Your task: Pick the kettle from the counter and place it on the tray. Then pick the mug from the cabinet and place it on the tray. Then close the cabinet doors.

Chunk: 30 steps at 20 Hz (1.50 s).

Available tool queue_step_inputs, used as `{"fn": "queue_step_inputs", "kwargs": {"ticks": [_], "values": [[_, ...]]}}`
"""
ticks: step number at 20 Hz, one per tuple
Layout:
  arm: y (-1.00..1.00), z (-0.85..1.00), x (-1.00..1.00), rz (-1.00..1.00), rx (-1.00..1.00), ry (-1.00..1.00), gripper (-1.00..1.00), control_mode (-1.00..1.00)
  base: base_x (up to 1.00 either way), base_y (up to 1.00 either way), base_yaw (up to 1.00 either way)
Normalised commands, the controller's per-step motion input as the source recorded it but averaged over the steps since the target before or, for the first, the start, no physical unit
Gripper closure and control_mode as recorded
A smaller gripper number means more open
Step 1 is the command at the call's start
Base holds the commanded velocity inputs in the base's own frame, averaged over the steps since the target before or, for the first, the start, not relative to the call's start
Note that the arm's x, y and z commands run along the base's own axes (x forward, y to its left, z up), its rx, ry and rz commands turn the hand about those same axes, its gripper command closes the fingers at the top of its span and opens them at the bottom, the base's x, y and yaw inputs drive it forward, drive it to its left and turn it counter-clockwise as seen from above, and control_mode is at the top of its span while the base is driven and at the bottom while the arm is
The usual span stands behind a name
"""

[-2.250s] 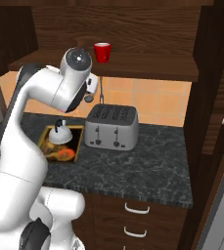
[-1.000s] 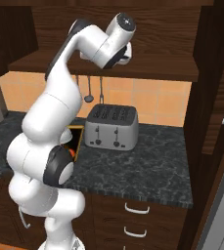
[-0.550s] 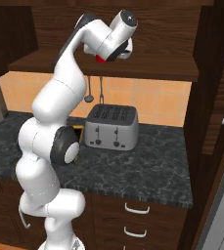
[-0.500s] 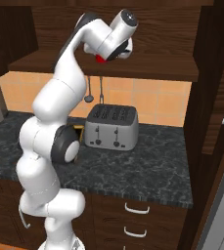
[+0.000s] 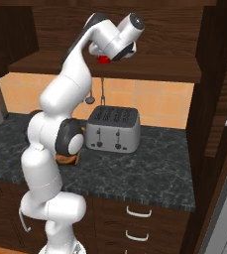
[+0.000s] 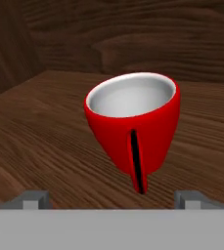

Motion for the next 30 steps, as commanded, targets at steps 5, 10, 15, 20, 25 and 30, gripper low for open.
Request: {"fn": "queue_step_inputs", "kwargs": {"ticks": [5, 10, 15, 20, 25, 30], "values": [[0.00, -0.05, 0.28, 0.09, 0.00, 0.00, -1.00, -1.00, 0.00, 0.00, 0.00], [0.00, -0.01, 0.31, 0.08, 0.00, 0.00, -1.00, -1.00, 0.00, 0.00, 0.00], [0.00, -0.01, 0.20, 0.07, 0.00, 0.00, 1.00, -1.00, 0.00, 0.00, 0.00], [0.03, -0.04, -0.01, 0.01, 0.00, -0.06, 1.00, -1.00, 0.00, 0.00, 0.00], [0.40, -0.40, -0.43, 0.00, 0.00, -0.13, 1.00, -1.00, 0.00, 0.00, 0.00], [0.44, -0.17, -0.80, -0.04, 0.07, -0.34, 1.00, -1.00, 0.00, 0.00, 0.00]]}}
